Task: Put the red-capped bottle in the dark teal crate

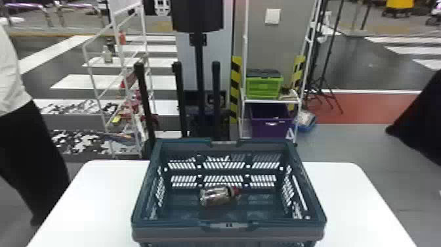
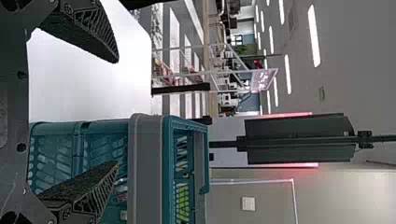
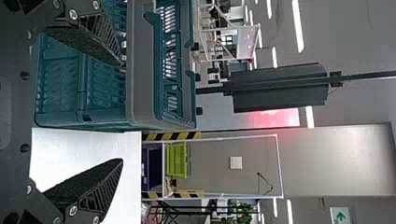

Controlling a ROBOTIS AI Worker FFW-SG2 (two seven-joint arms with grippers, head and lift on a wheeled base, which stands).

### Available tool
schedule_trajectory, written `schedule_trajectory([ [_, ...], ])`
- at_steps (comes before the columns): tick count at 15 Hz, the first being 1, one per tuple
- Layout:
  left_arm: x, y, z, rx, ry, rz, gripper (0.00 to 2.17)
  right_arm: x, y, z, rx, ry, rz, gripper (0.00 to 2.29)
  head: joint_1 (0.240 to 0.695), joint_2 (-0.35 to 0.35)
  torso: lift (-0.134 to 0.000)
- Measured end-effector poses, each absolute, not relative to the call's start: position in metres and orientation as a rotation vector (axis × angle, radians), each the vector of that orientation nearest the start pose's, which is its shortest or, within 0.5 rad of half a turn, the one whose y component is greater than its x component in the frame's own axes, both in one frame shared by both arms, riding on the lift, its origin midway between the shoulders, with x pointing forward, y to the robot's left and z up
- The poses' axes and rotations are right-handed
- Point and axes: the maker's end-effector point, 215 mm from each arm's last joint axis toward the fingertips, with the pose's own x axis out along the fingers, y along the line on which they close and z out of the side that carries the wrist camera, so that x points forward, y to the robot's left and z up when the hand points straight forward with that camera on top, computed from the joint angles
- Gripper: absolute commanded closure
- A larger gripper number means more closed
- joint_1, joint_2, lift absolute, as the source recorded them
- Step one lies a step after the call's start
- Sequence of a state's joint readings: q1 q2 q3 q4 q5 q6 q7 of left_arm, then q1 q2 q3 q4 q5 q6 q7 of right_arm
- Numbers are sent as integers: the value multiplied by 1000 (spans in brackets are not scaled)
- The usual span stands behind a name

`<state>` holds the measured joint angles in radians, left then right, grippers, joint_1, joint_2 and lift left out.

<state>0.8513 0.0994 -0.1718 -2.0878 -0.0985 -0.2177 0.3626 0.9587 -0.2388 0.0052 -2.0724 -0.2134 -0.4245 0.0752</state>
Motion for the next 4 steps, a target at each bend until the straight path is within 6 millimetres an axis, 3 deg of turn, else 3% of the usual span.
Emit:
schedule_trajectory([
  [4,319,211,-381,58,99,135,124,291,-228,-363,61,43,178,154,499,0,0],
])
